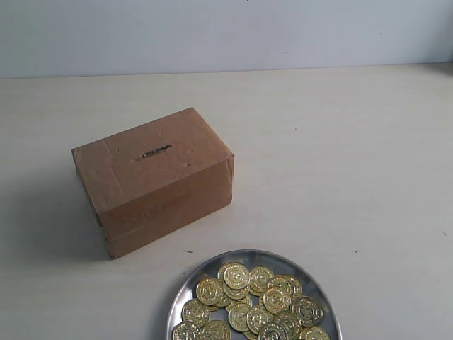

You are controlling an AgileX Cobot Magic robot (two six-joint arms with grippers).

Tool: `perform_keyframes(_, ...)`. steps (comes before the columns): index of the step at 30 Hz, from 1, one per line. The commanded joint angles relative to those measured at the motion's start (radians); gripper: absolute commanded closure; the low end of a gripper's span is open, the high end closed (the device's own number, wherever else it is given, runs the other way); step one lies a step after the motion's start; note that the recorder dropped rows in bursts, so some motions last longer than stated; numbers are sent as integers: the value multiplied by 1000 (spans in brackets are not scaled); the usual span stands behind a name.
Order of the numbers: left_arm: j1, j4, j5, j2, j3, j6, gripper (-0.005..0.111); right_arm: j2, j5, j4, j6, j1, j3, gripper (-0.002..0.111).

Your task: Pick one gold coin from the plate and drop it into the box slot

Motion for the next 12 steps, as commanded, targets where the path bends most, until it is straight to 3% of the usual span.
perform_keyframes(1,-6,-10,-5,-4,2,-3,107,-4,-1,0,-3,-5,4,108)
perform_keyframes(12,-6,-10,-5,-4,2,-3,107,-4,-8,0,-2,-5,4,108)
